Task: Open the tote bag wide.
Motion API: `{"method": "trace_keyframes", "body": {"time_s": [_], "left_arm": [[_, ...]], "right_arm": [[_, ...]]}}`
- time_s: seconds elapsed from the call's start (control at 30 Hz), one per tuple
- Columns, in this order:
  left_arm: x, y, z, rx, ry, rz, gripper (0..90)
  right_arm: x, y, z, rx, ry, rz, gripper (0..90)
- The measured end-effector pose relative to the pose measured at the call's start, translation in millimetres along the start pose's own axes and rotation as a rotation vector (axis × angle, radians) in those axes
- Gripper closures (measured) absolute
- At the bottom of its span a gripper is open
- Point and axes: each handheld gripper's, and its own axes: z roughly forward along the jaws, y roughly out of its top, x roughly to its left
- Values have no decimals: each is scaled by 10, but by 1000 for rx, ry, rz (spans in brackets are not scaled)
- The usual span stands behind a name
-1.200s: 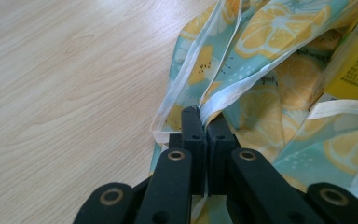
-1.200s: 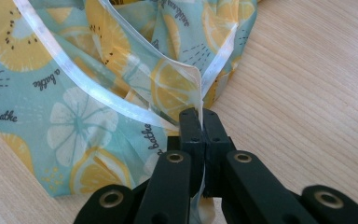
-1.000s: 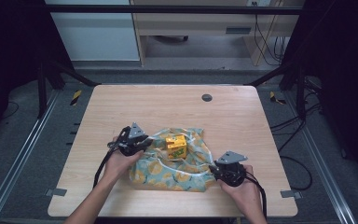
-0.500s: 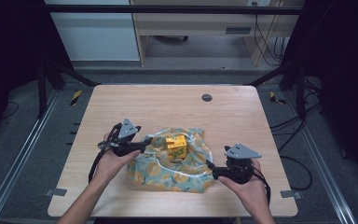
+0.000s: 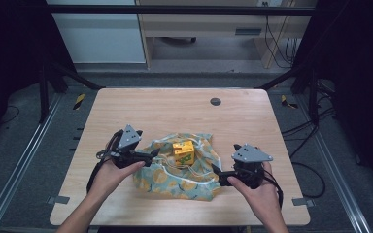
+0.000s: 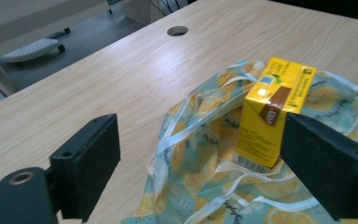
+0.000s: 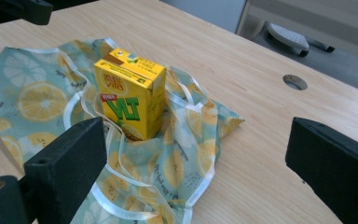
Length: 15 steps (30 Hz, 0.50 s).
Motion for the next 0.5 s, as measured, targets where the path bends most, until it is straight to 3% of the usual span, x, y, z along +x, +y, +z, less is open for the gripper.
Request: {"method": "trace_keyframes", "body": {"time_s": [0.07,0.3,0.37,0.47,0.5], "left_arm": [[-7,0,-47,4,5,20,93],[-17,-52,-228,-3,12,16,65],[3,-85,-278,3,19,16,62],[37,-151,-343,8,30,10,58],[53,-177,-363,12,35,7,58]], "right_arm": [[10,22,-26,-8,-3,-2,49],[-20,22,-139,-18,-24,3,45],[-43,0,-175,-17,-44,10,45],[-115,-67,-244,-17,-110,48,48],[-115,-67,-244,-17,-110,48,48]]}}
